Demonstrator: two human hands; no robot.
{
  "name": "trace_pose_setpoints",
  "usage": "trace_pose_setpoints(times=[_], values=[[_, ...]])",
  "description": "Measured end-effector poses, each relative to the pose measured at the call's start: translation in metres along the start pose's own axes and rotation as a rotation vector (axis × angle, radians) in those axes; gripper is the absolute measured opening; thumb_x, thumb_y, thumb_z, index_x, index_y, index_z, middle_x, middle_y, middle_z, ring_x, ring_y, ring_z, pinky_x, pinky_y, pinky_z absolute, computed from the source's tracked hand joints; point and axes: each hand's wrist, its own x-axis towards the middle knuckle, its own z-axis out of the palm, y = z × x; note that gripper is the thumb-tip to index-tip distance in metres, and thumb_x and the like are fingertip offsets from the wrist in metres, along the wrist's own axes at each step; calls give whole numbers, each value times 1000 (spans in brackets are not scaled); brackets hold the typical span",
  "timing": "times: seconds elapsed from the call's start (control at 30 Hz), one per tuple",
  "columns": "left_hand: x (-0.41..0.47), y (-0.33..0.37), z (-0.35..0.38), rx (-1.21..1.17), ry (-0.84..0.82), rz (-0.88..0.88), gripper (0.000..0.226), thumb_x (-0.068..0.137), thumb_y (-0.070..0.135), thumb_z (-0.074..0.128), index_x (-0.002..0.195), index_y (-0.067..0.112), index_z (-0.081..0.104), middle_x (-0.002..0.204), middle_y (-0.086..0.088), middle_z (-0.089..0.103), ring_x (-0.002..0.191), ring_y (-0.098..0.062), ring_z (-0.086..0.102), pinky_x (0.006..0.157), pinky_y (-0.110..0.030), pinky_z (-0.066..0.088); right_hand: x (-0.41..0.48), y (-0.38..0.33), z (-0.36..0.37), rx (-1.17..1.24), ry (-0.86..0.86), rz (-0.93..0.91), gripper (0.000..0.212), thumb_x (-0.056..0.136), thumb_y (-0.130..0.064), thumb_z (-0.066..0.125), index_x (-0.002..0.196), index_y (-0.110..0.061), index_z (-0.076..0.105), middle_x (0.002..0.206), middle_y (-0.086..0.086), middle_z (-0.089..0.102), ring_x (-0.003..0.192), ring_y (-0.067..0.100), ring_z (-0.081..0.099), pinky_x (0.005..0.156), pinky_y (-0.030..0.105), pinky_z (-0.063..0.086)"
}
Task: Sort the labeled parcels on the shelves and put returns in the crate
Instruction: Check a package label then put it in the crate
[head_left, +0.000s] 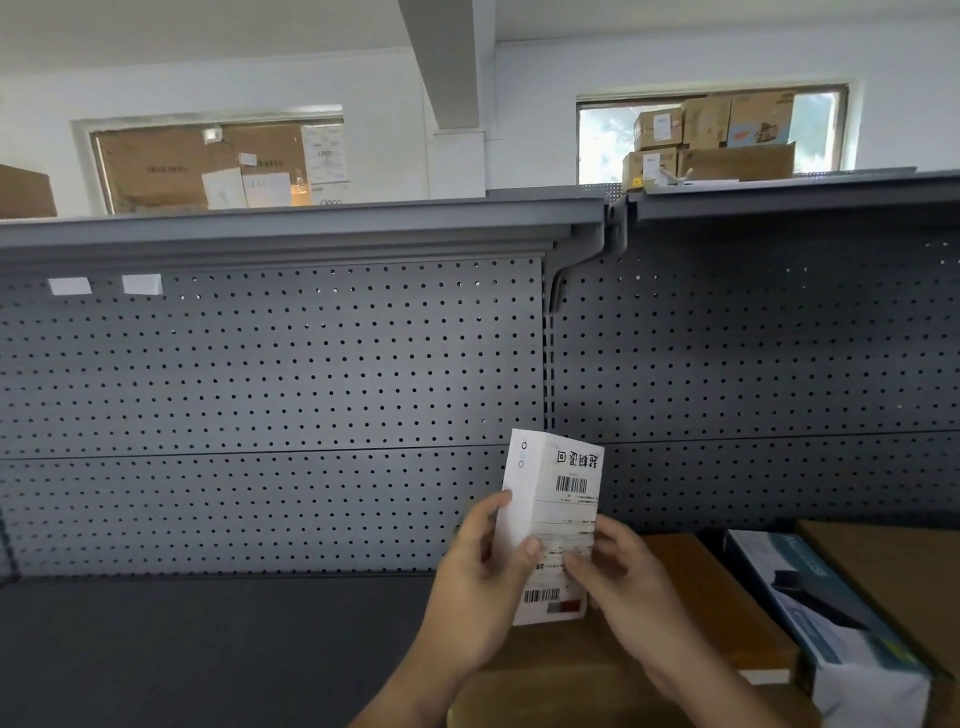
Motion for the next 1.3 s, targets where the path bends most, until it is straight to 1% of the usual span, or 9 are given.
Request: trace_pose_setpoints(times=[0.23, 0.47, 0.6, 0.7, 0.83, 0.97, 1.07, 1.17, 1.3], values=[[4, 5, -2, -122, -16, -33, 47, 95, 12, 72, 132, 31, 50, 118, 1, 73, 111, -14, 70, 91, -40, 61, -10, -3, -9, 64, -27, -43, 52, 93, -25, 74, 131, -52, 51, 119, -27, 69, 104, -8, 67, 79, 21, 58], [-3, 17, -2, -253, -42, -28, 58, 96, 6, 68, 135, 38, 41, 116, 4, 74, 112, -14, 70, 89, -34, 60, -13, -10, -17, 113, -69, -22, 60, 90, -16, 76, 134, -47, 50, 117, -13, 75, 102, 15, 75, 87, 43, 63], [9, 27, -18, -299, -4, 1, 69, 94, 13, 72, 139, 51, 36, 116, 8, 72, 110, -14, 70, 90, -39, 60, -14, -21, -34, 17, -154, -36, 60, 91, -12, 74, 138, -42, 52, 114, -10, 77, 104, 14, 74, 90, 44, 61], [18, 36, -29, -352, -24, -19, 49, 96, 9, 67, 136, 34, 53, 113, -4, 74, 109, -28, 72, 86, -48, 62, -16, -31, -40, -14, -208, -62, 61, 93, -11, 72, 139, -44, 50, 118, -13, 75, 103, 9, 74, 83, 31, 61], [15, 38, -29, -474, 55, 18, 32, 96, 3, 64, 124, 19, 60, 117, -17, 71, 109, -34, 71, 81, -43, 62, -18, -35, -29, 145, 22, -140, 67, 89, -19, 76, 139, -50, 45, 132, -21, 57, 108, 0, 66, 71, 14, 57], [7, 30, -19, -596, 130, 9, 28, 99, 3, 60, 121, 20, 55, 125, -17, 67, 115, -35, 68, 89, -54, 59, -22, -21, -11, 330, 92, -83, 80, 83, -16, 80, 144, -46, 38, 122, -11, 71, 109, 7, 70, 87, 30, 60], [-1, 27, -15, -668, 112, -58, 29, 99, 2, 59, 121, 20, 51, 125, -15, 68, 117, -34, 68, 91, -55, 59, -20, -23, -8, 347, 146, -82, 64, 84, -12, 80, 134, -37, 48, 115, -5, 76, 105, 14, 73, 89, 39, 60], [-5, 28, -23, -630, 90, -128, 38, 93, 5, 67, 122, 22, 48, 126, -17, 67, 109, -31, 72, 88, -49, 60, -15, -39, -20, 351, 112, -103, 54, 87, -6, 74, 129, -35, 57, 111, -3, 78, 103, 20, 75, 90, 46, 59], [2, 39, -47, -324, 48, -92, 48, 89, 23, 73, 130, 37, 51, 127, -10, 58, 108, -22, 67, 73, -26, 56, -13, -60, -42, 198, -24, -178, 49, 91, -7, 70, 130, -36, 63, 110, -3, 78, 101, 17, 75, 84, 37, 59]])
